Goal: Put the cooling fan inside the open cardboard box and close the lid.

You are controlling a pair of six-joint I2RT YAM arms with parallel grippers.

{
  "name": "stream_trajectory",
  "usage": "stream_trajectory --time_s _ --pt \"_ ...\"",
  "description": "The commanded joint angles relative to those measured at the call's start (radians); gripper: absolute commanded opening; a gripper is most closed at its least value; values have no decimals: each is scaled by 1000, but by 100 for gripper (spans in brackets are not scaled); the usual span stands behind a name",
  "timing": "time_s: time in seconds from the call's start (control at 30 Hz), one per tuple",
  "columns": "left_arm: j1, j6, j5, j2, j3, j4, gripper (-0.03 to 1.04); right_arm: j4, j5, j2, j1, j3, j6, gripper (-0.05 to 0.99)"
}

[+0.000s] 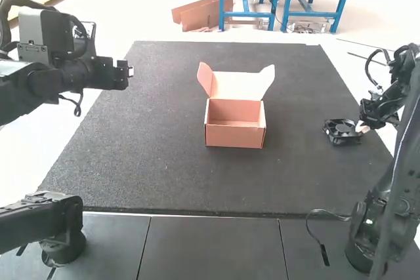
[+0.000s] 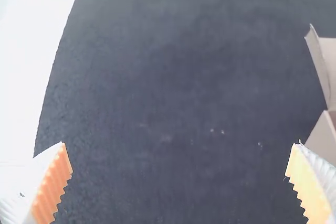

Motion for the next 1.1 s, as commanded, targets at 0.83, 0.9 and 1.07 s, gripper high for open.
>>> stream_trajectory --time_s 0.83,0.9,1.07 --pt "3 2 18 -39 -35 92 97 135 132 -676 808 -86 807 -3" --pt "3 2 18 -39 -41 86 97 140 130 -656 872 -97 833 -3" --pt "0 2 18 -39 -45 86 97 145 133 -577 951 -103 868 -3"
